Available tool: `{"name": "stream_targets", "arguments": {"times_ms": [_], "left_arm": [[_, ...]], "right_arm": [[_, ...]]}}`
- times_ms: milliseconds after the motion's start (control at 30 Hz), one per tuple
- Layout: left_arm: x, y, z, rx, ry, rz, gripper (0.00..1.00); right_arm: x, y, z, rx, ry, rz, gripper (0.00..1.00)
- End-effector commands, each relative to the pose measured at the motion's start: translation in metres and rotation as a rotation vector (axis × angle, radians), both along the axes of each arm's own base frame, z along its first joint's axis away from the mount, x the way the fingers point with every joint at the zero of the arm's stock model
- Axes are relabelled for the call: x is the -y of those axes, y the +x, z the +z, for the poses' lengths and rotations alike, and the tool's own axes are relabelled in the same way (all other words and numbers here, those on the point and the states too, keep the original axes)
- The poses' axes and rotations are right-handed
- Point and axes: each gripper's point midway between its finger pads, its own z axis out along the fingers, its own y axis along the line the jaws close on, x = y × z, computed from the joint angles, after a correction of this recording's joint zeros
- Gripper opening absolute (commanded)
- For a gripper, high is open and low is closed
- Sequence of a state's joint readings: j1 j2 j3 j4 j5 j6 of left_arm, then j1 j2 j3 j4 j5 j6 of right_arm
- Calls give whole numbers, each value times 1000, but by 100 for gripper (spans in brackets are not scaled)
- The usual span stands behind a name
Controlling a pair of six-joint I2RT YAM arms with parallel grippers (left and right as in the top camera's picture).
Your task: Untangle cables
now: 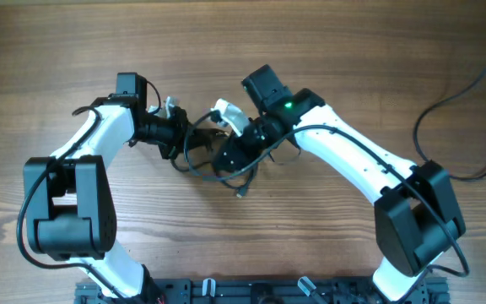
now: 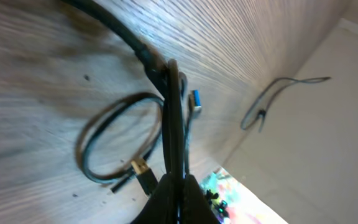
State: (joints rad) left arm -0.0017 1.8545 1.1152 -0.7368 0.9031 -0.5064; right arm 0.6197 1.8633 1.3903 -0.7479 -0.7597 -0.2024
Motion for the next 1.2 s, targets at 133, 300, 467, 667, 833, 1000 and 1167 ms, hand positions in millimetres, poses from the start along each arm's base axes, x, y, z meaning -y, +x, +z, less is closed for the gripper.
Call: {"name": "stream_targets", "arguments": {"times_ms": [133,300,467,667,833,1000,1167], "left_arm": [[10,-3,14,15,-97,-25,4],[7,-2,13,15,-89,-18,4],[3,-1,7,7,-51,-6,4],[2,1,6,10,-42,1,6],[-18,7,-16,30,135,19,7],[-50,9,-40,-10,361,85,14],[-58,7,-41,-28,386,91,71]], "right_arm": [[16,11,-10,289,-69,194,36],[29,17,-16,298,-129,183,40],[23,13,-8,269,-89,175,32],[7,11,15,184,9,121,23],[37,14,-10,211,-197,103,33],[46,14,-30,219,-257,91,39],[27,2,-38,200,-140,121,39]]}}
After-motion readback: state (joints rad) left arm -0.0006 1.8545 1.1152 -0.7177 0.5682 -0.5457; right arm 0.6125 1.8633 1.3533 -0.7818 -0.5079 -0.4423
